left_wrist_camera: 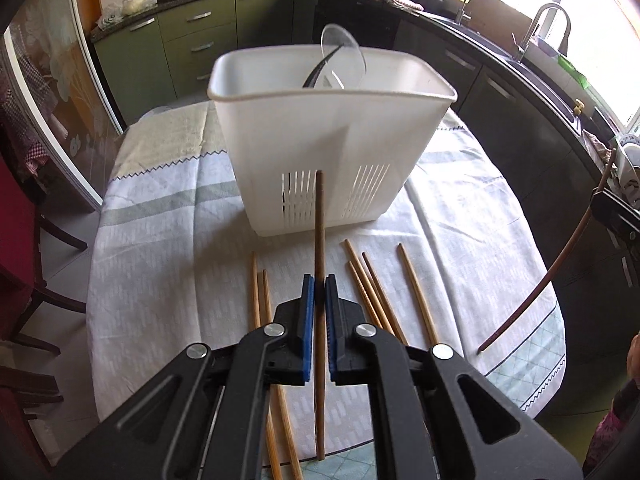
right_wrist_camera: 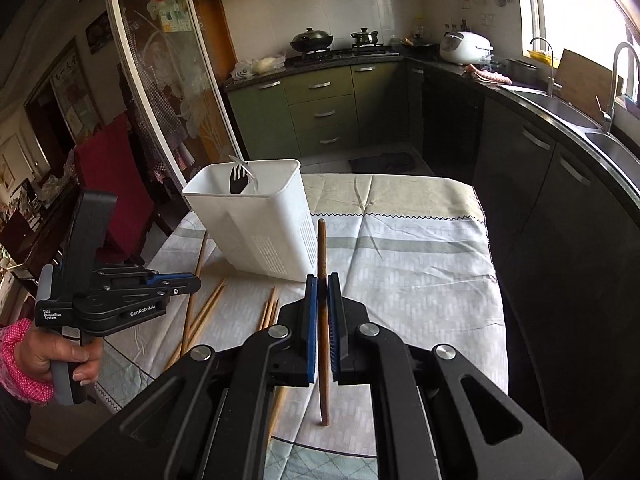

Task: Organize utensils
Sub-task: 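Lift both held chopsticks upright and carry them toward the white basket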

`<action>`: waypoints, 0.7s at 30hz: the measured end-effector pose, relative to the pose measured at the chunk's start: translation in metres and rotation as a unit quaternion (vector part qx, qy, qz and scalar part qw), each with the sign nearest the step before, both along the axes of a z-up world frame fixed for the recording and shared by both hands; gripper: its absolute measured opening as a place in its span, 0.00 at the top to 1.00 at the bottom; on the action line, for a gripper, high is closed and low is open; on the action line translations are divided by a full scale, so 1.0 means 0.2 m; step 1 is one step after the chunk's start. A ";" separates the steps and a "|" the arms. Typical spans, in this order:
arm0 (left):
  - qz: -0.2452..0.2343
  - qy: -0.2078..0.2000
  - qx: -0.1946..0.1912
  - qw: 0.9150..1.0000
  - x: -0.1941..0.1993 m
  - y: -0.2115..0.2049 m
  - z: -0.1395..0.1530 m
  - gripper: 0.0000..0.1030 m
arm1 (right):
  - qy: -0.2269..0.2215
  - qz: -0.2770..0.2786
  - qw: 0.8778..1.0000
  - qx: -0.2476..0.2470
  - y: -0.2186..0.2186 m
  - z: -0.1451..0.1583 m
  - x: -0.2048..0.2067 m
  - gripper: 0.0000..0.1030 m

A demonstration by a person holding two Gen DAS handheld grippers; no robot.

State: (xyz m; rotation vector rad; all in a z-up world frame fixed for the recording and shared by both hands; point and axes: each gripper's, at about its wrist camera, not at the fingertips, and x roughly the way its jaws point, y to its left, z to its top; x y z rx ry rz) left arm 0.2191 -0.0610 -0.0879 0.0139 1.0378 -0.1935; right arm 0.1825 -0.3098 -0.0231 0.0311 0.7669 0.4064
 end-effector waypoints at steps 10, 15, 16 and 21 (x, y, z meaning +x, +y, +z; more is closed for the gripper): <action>0.014 -0.103 -0.030 0.994 -0.19 0.07 0.20 0.95 | -0.032 0.004 0.999 -0.012 0.00 0.01 -0.14 0.94; 0.008 -0.121 -0.027 0.992 -0.27 0.06 0.22 0.95 | -0.033 0.006 0.999 -0.016 -0.01 0.02 -0.17 0.94; 0.006 -0.123 -0.027 0.992 -0.28 0.05 0.23 0.95 | -0.033 0.007 0.999 -0.017 -0.01 0.02 -0.18 0.94; -0.003 -0.127 -0.031 0.991 -0.34 0.05 0.24 0.95 | -0.033 0.012 0.999 -0.020 0.00 0.03 -0.19 0.94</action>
